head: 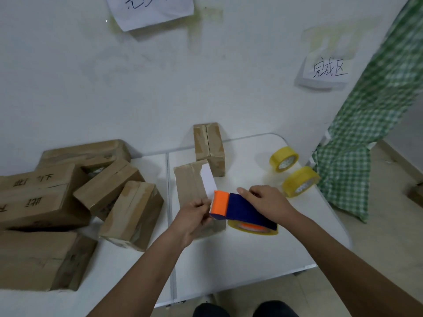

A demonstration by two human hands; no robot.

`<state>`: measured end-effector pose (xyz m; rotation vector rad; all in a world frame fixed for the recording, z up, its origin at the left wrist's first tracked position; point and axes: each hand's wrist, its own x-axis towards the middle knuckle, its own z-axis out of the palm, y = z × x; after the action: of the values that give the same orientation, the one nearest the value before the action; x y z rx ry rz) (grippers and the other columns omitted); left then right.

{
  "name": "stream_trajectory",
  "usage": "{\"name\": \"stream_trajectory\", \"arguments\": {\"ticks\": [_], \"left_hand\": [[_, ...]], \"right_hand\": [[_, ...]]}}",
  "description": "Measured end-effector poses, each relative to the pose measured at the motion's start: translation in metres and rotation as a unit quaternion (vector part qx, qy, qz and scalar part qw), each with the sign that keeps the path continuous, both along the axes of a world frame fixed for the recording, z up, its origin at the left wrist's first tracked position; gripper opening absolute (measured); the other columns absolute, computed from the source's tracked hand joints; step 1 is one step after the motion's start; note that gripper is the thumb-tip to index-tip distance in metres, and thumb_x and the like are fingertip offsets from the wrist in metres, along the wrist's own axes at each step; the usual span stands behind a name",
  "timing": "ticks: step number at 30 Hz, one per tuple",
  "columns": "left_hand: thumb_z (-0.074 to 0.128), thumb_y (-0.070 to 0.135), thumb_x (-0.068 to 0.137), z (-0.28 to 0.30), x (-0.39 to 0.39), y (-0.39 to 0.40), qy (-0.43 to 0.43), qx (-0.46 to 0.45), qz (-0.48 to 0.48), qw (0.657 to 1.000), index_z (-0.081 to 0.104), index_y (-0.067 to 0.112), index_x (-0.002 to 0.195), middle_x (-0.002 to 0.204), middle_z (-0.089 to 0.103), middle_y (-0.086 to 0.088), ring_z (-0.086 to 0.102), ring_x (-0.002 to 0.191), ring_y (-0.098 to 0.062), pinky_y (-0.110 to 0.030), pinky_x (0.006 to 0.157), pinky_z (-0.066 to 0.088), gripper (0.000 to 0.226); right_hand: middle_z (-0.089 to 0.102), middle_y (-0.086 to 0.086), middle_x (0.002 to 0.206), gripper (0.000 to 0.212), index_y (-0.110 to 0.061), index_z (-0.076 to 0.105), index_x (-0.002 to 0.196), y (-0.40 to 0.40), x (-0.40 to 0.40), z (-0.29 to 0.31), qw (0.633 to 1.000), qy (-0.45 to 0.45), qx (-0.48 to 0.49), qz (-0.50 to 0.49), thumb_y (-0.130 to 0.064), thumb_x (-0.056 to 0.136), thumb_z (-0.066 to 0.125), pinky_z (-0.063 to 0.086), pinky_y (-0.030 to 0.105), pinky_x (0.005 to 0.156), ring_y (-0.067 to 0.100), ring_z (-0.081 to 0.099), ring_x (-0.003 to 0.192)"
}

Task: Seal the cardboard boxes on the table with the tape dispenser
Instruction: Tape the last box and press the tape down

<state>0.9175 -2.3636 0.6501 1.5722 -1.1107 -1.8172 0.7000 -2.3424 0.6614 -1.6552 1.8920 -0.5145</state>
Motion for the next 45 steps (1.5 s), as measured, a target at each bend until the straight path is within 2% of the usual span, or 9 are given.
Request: {"name": "stream_trajectory", "arguments": {"ticks": [2,8,15,19,25,29,34,41,45], "left_hand": [[0.055,0.023,0.101,0.002,-0.003,0.003,-0.032,-0.037,0.011,0.999,0.069,0.011,0.096,0.085,0.068,-0.005,0.062,0.077,-0.012,-0.020,0.063,0.049,0.019],[0.056,0.023,0.100,0.004,-0.007,0.007,-0.095,-0.113,0.018,0.989,0.066,0.012,0.094,0.096,0.071,-0.009,0.067,0.094,-0.020,-0.035,0.088,0.056,0.016],[0.064,0.015,0.094,-0.005,0.016,-0.004,-0.091,-0.141,0.090,0.982,0.068,0.010,0.083,0.075,0.068,-0.005,0.064,0.076,-0.020,-0.032,0.075,0.055,0.013],[0.066,0.014,0.092,-0.011,0.045,-0.012,-0.083,-0.144,0.115,0.979,0.066,0.006,0.078,0.070,0.063,-0.006,0.058,0.071,-0.018,-0.031,0.077,0.052,0.016],[0.063,0.024,0.095,-0.031,0.102,-0.005,-0.176,-0.131,0.191,0.957,0.066,0.010,0.076,0.066,0.061,0.000,0.054,0.066,-0.013,-0.023,0.062,0.043,0.024],[0.063,0.021,0.096,-0.054,0.106,0.007,-0.162,-0.077,0.217,0.960,0.066,0.010,0.084,0.074,0.062,-0.004,0.055,0.070,-0.016,-0.024,0.062,0.043,0.016],[0.063,0.025,0.096,-0.064,0.104,0.012,-0.162,-0.073,0.233,0.956,0.066,0.011,0.088,0.080,0.064,-0.005,0.058,0.074,-0.016,-0.026,0.066,0.046,0.017],[0.061,0.026,0.097,-0.065,0.081,0.028,-0.165,-0.086,0.267,0.946,0.065,0.018,0.091,0.091,0.067,-0.001,0.063,0.084,-0.017,-0.034,0.082,0.049,0.011],[0.061,0.026,0.097,-0.067,0.069,0.034,-0.160,-0.078,0.277,0.944,0.064,0.015,0.097,0.093,0.066,-0.002,0.063,0.081,-0.014,-0.032,0.082,0.048,0.011]], "right_hand": [[0.066,-0.002,0.070,0.063,-0.015,0.064,0.075,0.000,0.000,-0.001,1.000,0.007,0.011,0.006,-0.069,0.091,0.037,0.049,0.029,0.064,0.012,0.063,0.065],[0.064,-0.006,0.064,0.065,-0.021,0.061,0.068,-0.002,0.002,0.002,0.998,0.051,0.011,0.019,-0.078,0.085,0.036,0.045,0.022,0.057,0.007,0.061,0.060],[0.060,-0.012,0.068,0.058,-0.028,0.062,0.073,-0.011,0.002,0.002,0.993,0.099,-0.008,0.059,-0.079,0.084,0.036,0.040,0.022,0.056,0.005,0.058,0.065],[0.060,-0.012,0.069,0.058,-0.029,0.061,0.071,-0.017,-0.005,-0.002,0.991,0.116,0.008,0.072,-0.079,0.084,0.035,0.040,0.023,0.056,0.005,0.057,0.066],[0.062,-0.003,0.065,0.063,-0.022,0.063,0.065,-0.021,-0.038,-0.015,0.988,0.133,0.041,0.067,-0.077,0.084,0.038,0.047,0.031,0.063,0.012,0.059,0.064],[0.060,0.000,0.062,0.066,-0.020,0.062,0.062,-0.028,-0.043,-0.019,0.982,0.167,0.045,0.076,-0.078,0.083,0.039,0.042,0.029,0.057,0.013,0.058,0.061],[0.058,0.000,0.057,0.071,-0.020,0.058,0.059,-0.031,-0.042,-0.025,0.983,0.170,0.047,0.052,-0.081,0.083,0.031,0.037,0.026,0.052,0.013,0.058,0.056],[0.059,0.000,0.063,0.069,-0.019,0.059,0.063,-0.033,-0.044,-0.033,0.971,0.233,0.043,0.039,-0.081,0.081,0.035,0.040,0.028,0.054,0.014,0.058,0.061],[0.061,0.000,0.066,0.068,-0.021,0.059,0.065,-0.034,-0.050,-0.036,0.968,0.240,0.061,0.035,-0.083,0.079,0.035,0.045,0.029,0.057,0.014,0.059,0.063]]}}
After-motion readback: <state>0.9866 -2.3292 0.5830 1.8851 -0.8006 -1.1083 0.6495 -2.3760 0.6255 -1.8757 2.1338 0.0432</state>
